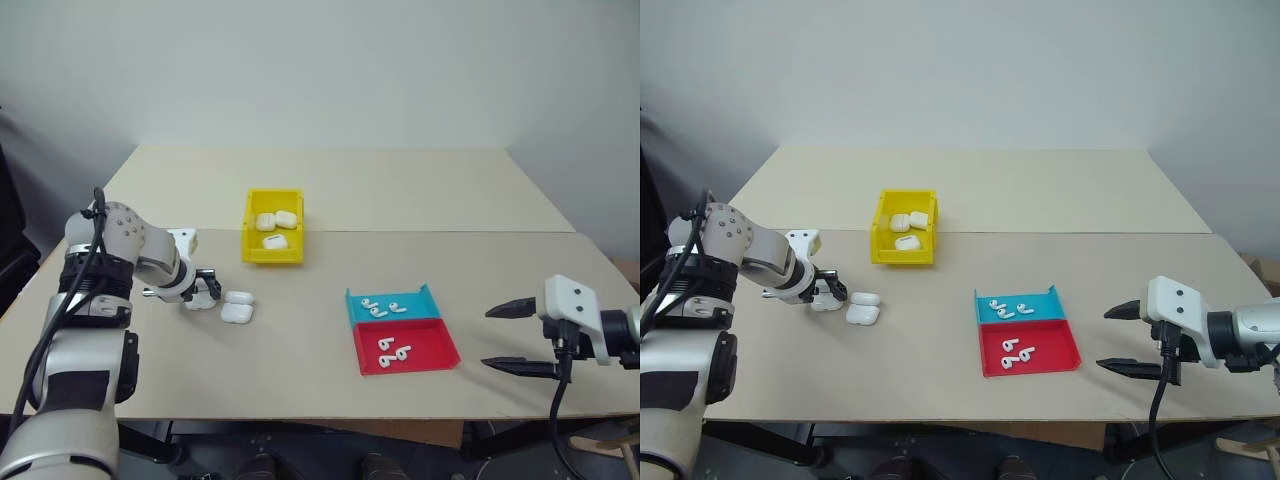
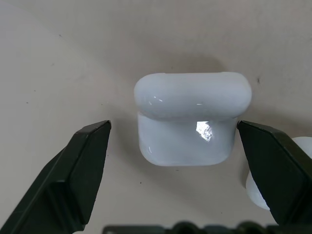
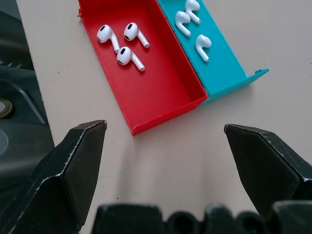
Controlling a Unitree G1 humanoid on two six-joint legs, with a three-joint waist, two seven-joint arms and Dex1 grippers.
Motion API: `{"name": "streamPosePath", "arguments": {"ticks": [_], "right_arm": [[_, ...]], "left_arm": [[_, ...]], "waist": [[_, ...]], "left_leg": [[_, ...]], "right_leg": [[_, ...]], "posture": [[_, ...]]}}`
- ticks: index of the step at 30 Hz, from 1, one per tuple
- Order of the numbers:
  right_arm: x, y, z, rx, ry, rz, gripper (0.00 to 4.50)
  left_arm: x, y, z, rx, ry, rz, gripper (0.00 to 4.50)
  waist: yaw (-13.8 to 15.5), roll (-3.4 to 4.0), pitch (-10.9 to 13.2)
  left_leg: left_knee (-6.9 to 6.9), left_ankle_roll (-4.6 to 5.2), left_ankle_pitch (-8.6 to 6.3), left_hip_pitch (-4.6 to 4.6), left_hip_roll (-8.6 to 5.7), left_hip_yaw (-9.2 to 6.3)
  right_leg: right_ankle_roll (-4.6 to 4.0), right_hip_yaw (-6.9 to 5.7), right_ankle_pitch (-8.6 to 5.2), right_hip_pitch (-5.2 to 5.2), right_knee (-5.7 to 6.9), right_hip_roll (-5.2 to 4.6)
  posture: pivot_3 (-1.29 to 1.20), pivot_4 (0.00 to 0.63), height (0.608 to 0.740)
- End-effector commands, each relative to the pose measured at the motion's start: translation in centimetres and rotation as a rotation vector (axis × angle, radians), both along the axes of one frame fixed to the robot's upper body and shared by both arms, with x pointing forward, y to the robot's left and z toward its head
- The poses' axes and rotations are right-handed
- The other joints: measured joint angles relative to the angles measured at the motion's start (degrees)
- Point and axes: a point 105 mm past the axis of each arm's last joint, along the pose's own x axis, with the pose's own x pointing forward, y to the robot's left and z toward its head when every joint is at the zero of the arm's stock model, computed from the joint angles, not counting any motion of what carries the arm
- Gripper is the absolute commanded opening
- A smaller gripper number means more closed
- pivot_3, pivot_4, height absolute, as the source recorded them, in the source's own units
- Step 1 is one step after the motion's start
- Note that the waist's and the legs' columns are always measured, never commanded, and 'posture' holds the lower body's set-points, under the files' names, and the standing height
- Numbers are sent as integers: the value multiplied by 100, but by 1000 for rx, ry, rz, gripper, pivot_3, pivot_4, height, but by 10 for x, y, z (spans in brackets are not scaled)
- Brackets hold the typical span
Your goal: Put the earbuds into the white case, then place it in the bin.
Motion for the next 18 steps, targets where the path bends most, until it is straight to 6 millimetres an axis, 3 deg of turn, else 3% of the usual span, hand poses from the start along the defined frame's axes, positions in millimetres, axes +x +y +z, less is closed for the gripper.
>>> {"name": "streamPosePath", "arguments": {"ticks": [1,12,15,18], "right_arm": [[-1,1,8,-18,-34,4,4471],[-1,0,4,-32,-34,-8,4471],[0,0,4,-33,-35,-10,4500],[0,0,4,-34,-36,-12,4500]], "left_arm": [[2,-3,10,13,-26,-30,4500],[-2,-4,1,10,-3,-35,4500],[-1,-1,1,19,-3,-20,3933],[-1,0,1,19,-4,-17,2990]], "waist": [[1,0,0],[-1,0,0],[0,0,0],[-1,0,0]], "left_leg": [[0,0,0,-1,0,-1],[0,0,0,-1,-1,0],[0,-1,0,0,-1,-1],[0,0,0,0,-1,-1]], "right_leg": [[0,0,0,0,-1,0],[0,0,0,0,-1,-1],[0,0,0,0,-1,-1],[0,0,0,0,-1,-1]], "posture": [[0,150,740],[0,150,740],[0,150,740],[0,150,740]]}}
